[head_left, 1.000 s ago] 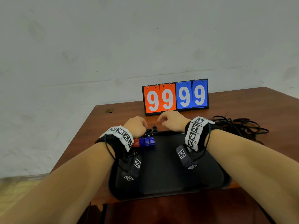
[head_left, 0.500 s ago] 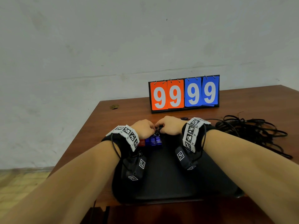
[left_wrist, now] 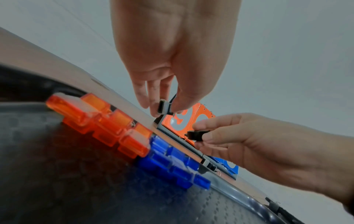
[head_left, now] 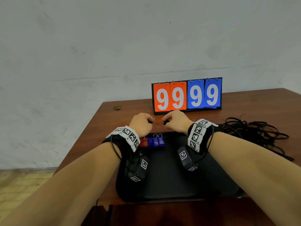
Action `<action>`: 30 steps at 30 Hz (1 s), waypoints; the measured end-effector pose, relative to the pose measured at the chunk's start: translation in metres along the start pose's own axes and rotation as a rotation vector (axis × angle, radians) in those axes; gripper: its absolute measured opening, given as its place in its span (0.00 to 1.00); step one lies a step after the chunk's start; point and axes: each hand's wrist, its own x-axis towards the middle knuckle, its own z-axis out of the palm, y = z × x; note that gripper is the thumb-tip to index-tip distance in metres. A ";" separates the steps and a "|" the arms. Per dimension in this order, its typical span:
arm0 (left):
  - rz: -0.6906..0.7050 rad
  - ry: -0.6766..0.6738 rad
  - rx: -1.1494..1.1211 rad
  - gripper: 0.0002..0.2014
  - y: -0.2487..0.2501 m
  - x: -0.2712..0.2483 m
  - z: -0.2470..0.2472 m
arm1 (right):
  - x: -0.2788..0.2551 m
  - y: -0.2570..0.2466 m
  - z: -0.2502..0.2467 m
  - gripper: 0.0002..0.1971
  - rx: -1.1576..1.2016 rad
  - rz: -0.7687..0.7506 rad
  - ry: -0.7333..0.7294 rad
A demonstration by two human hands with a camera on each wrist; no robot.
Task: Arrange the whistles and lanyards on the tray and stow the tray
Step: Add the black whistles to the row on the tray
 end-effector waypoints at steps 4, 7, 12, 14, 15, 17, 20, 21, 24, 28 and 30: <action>0.016 0.061 -0.064 0.18 0.006 -0.010 -0.009 | -0.014 -0.007 -0.016 0.19 0.151 -0.018 0.051; 0.050 0.090 -0.115 0.16 0.010 -0.020 -0.016 | -0.029 -0.015 -0.027 0.18 0.181 -0.031 0.060; 0.063 0.071 -0.180 0.12 0.023 -0.042 -0.027 | -0.060 -0.028 -0.045 0.14 0.310 -0.005 0.087; 0.066 0.070 -0.212 0.12 0.028 -0.050 -0.029 | -0.070 -0.031 -0.051 0.14 0.374 0.017 0.094; 0.064 0.066 -0.243 0.12 0.032 -0.054 -0.030 | -0.075 -0.033 -0.054 0.15 0.415 0.024 0.093; 0.058 0.054 -0.325 0.12 0.039 -0.060 -0.032 | -0.086 -0.035 -0.060 0.15 0.481 0.036 0.084; 0.059 0.044 -0.367 0.14 0.051 -0.068 -0.034 | -0.100 -0.039 -0.069 0.14 0.541 0.052 0.076; 0.059 0.048 -0.369 0.15 0.054 -0.070 -0.035 | -0.103 -0.041 -0.071 0.14 0.557 0.058 0.076; 0.074 0.092 -0.345 0.12 0.062 -0.074 -0.037 | -0.111 -0.044 -0.077 0.13 0.605 0.074 0.068; 0.098 0.099 -0.332 0.09 0.065 -0.078 -0.036 | -0.118 -0.047 -0.080 0.13 0.613 0.070 0.056; 0.095 0.092 -0.352 0.09 0.065 -0.080 -0.035 | -0.119 -0.049 -0.080 0.12 0.644 0.079 0.067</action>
